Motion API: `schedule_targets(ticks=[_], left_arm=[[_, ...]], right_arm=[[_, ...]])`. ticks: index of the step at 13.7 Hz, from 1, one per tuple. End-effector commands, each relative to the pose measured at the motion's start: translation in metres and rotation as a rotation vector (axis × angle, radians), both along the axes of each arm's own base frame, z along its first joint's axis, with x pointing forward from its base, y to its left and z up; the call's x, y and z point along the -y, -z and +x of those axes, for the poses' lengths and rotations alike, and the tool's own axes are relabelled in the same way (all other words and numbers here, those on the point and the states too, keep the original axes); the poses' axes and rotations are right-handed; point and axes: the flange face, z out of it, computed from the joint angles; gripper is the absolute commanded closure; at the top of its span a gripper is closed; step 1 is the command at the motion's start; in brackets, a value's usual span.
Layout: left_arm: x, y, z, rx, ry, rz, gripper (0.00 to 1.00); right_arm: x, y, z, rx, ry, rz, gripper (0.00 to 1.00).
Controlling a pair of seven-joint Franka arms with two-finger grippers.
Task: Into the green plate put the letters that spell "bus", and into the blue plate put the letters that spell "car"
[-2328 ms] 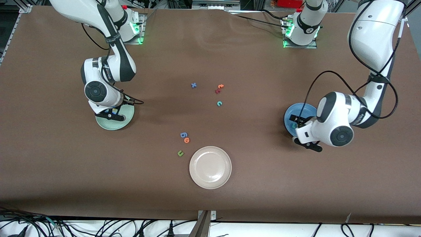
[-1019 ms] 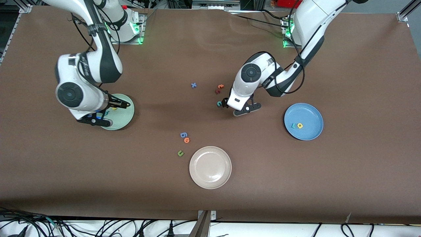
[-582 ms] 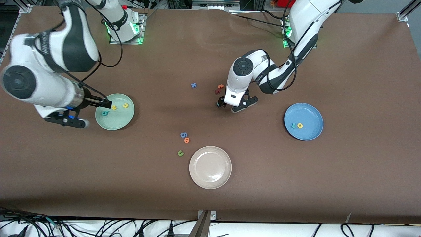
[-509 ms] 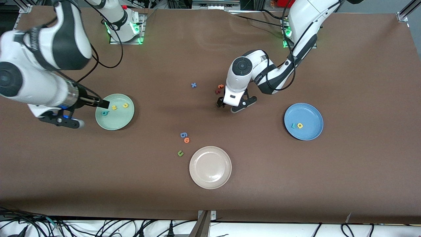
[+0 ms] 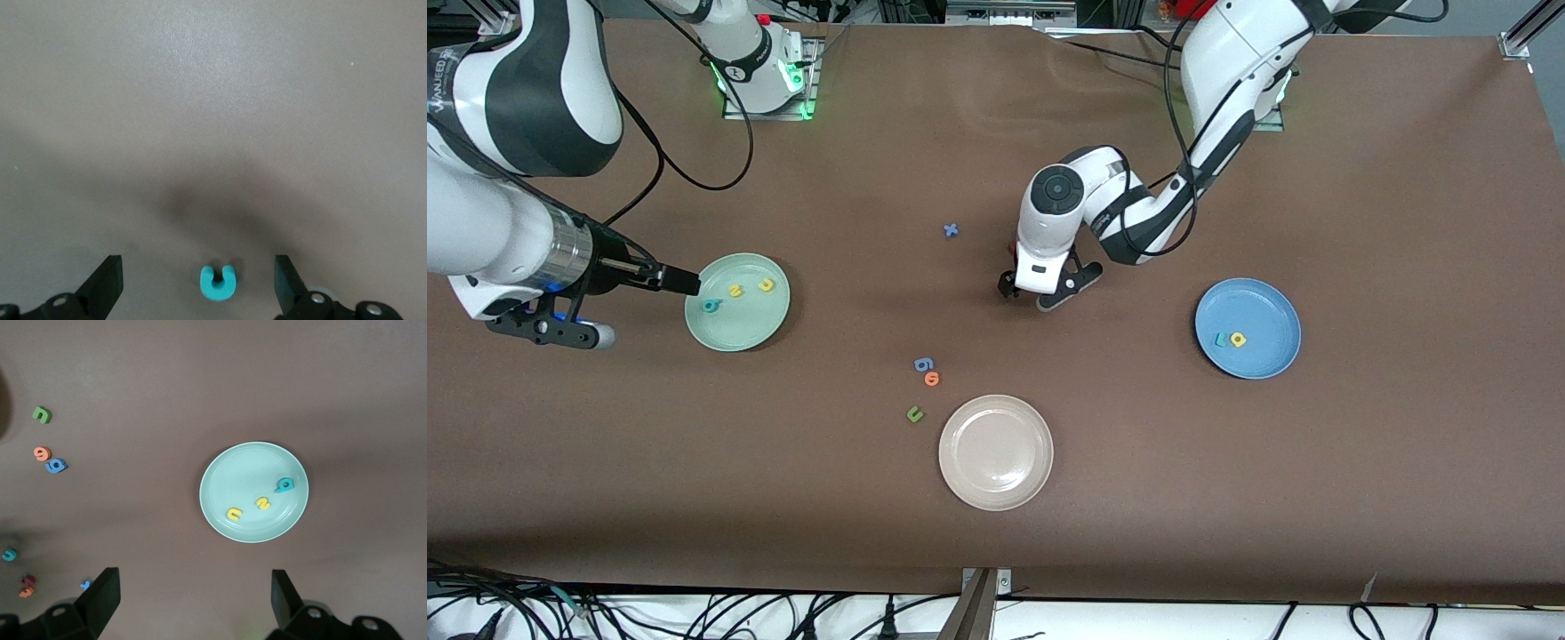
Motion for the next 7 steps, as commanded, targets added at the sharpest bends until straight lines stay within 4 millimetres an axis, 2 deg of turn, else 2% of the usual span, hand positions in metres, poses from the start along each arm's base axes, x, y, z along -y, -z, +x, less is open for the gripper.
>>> schedule_targets(ticks=[1,3,5,6,7], left_arm=[[0.018,0.011,-0.004,0.042,-0.016,0.044,0.0],[0.02,0.01,-0.003,0.045,-0.03,0.04,0.0],[0.022,0.012,-0.005,0.042,-0.047,0.041,0.0],[0.022,0.013,-0.006,0.041,-0.056,0.043,0.0],[0.027,0.014,-0.011,0.039,-0.056,0.044,0.0]], right_arm=[[-0.001,-0.005,-0.002,-0.034,-0.026,0.009,0.0],[-0.001,-0.004,-0.002,-0.037,-0.05,0.014,0.0],[0.008,-0.004,-0.002,-0.041,-0.041,0.01,0.0],[0.005,-0.006,-0.003,-0.037,-0.058,0.011,0.0],[0.009,-0.004,-0.002,-0.041,-0.072,-0.003,0.0]])
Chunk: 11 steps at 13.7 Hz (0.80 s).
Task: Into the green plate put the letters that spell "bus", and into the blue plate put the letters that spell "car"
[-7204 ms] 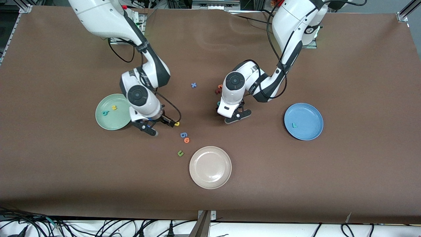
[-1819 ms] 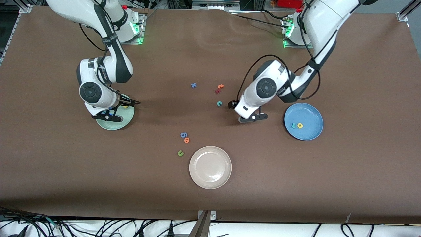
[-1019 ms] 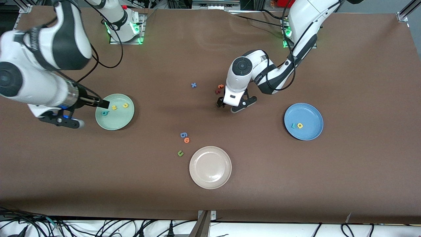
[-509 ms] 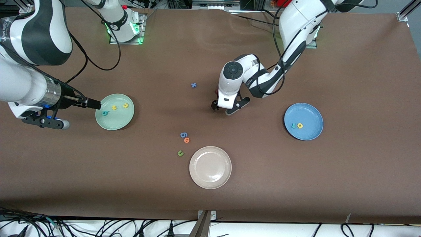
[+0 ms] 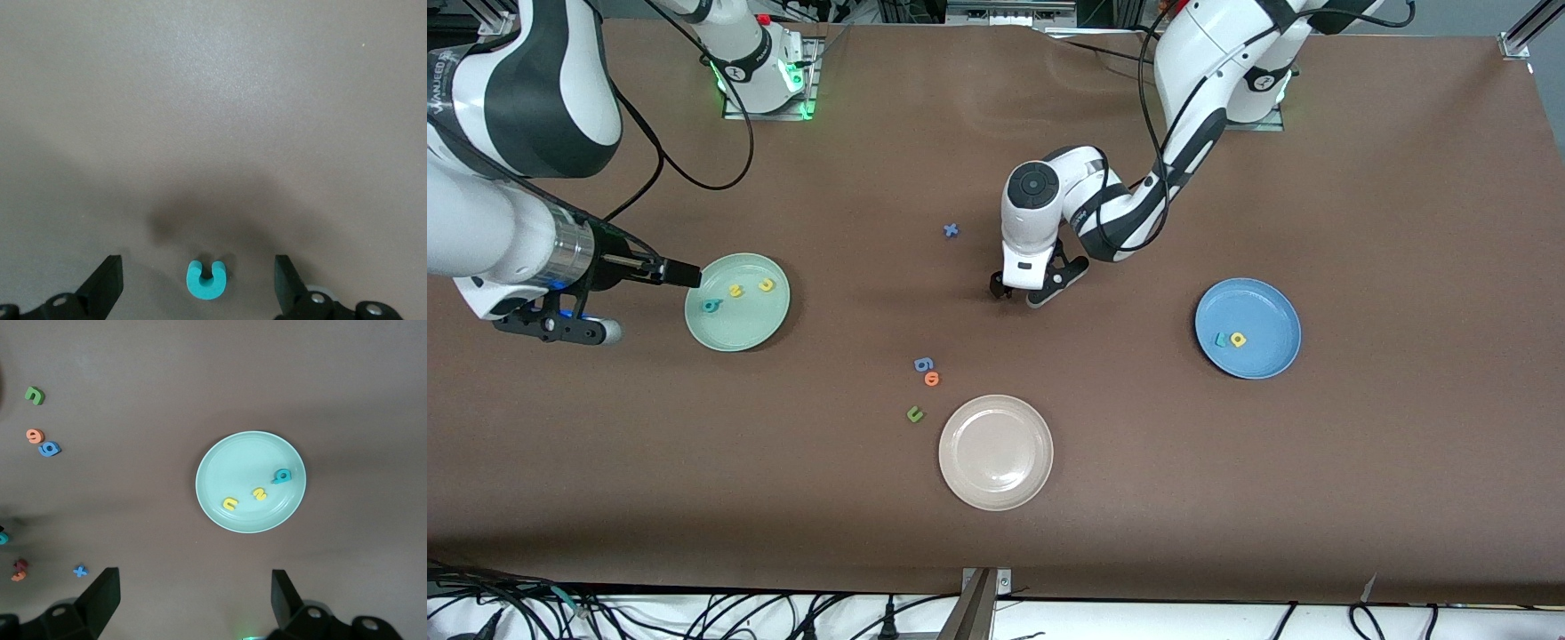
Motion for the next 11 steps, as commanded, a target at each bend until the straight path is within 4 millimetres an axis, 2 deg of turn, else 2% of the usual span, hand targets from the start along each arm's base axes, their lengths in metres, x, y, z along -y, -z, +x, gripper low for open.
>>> schedule_targets(ticks=[1,4,7,11], left_arm=[[0.011,0.005,-0.002,0.021,-0.023,0.014,0.02],[0.014,0.006,-0.005,0.022,-0.077,0.01,0.07],[0.014,0.007,-0.005,0.021,-0.108,0.01,0.14],[0.014,0.007,-0.004,0.021,-0.116,0.008,0.44]], right_arm=[[0.014,-0.006,0.002,-0.005,-0.05,-0.024,0.0],[0.033,-0.012,0.004,0.023,-0.115,-0.045,0.0],[0.037,-0.006,0.002,0.057,-0.112,-0.041,0.01],[0.03,-0.006,-0.006,0.121,-0.123,-0.051,0.01]])
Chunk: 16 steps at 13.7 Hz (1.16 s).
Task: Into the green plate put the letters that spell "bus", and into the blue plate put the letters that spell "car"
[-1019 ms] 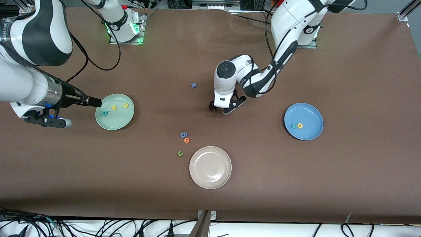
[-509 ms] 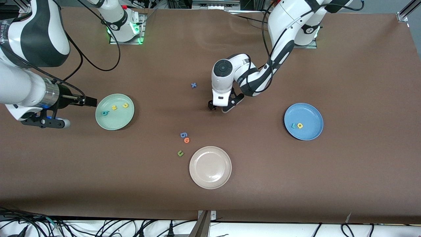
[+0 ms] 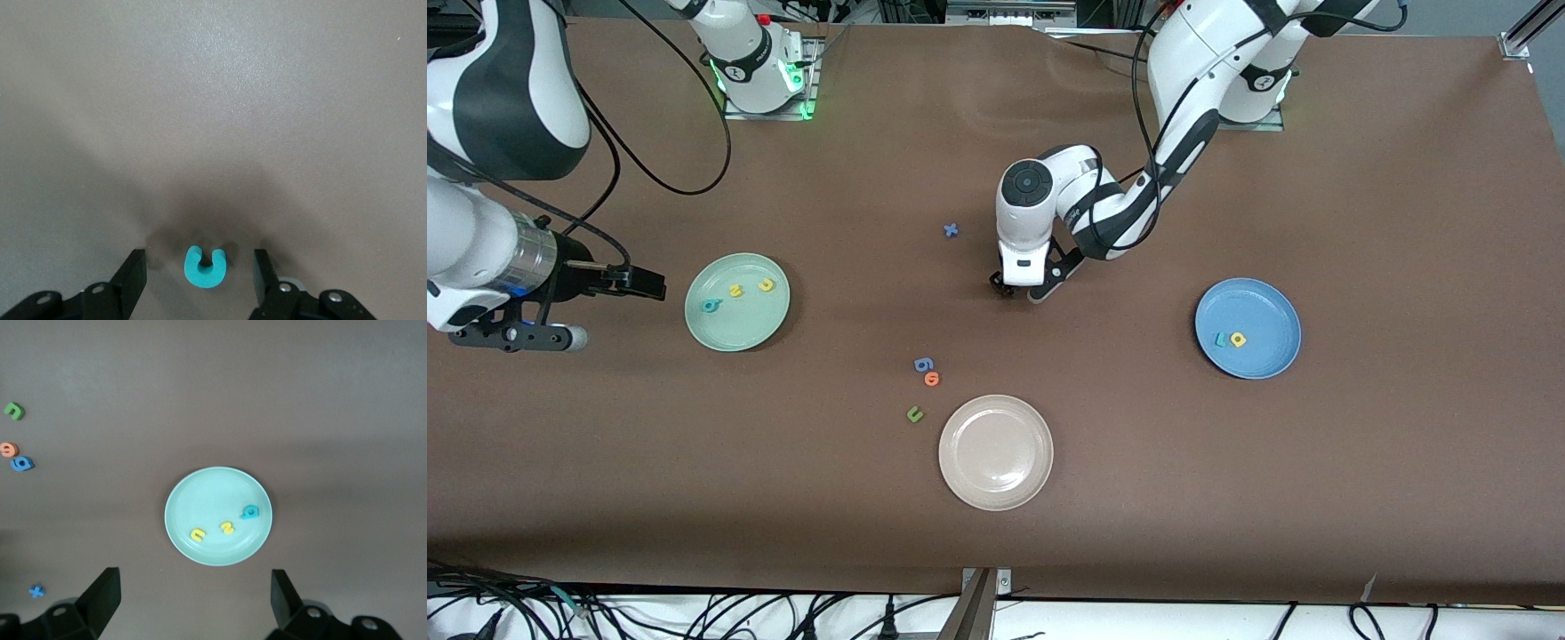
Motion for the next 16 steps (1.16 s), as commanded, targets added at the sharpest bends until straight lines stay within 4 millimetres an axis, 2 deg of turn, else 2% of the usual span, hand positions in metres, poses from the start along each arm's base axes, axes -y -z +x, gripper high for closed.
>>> schedule_targets(ticks=[1,4,8,13,16], left_arm=[[0.005,0.0,0.004,0.028,-0.007,0.007,0.45],[0.005,0.0,0.004,0.028,-0.007,0.007,0.52],[0.008,-0.003,0.008,0.036,-0.01,0.0,0.66],[0.008,-0.003,0.008,0.037,-0.008,0.0,0.69],[0.008,0.004,0.005,0.028,-0.003,0.006,0.69]], right_arm=[[-0.004,-0.001,-0.019,0.009,-0.012,-0.023,0.01],[-0.006,0.004,-0.03,0.036,-0.016,-0.032,0.01],[-0.007,0.002,-0.03,0.039,-0.017,-0.03,0.01],[-0.009,0.003,-0.029,0.038,-0.021,-0.033,0.01],[-0.01,0.002,-0.028,0.042,-0.022,-0.032,0.01]])
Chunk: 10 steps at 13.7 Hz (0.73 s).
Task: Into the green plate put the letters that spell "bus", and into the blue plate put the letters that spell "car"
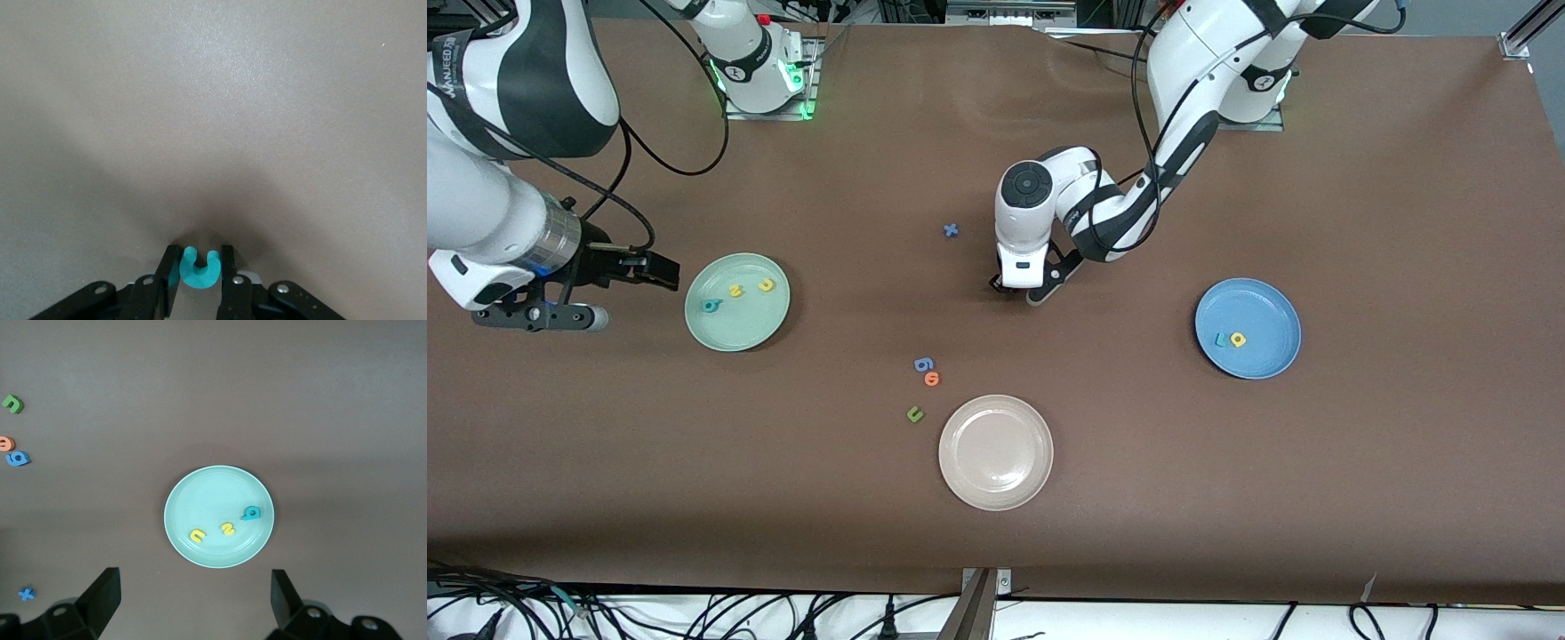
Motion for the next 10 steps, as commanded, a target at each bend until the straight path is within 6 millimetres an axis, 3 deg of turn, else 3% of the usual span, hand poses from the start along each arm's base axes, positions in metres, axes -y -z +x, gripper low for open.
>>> schedule_targets(ticks=[1,10], left_arm=[[0.0058,0.0061,0.0003,0.02,0.005,0.017,0.69],[0.0035,0.0046,0.0046,0.021,0.006,0.016,0.88]], right_arm=[[-0.0013,-0.004,-0.007,0.015,-0.003,-0.018,0.01],[-0.0022,-0.0004,-0.0059,0.011,-0.004,-0.018,0.01]])
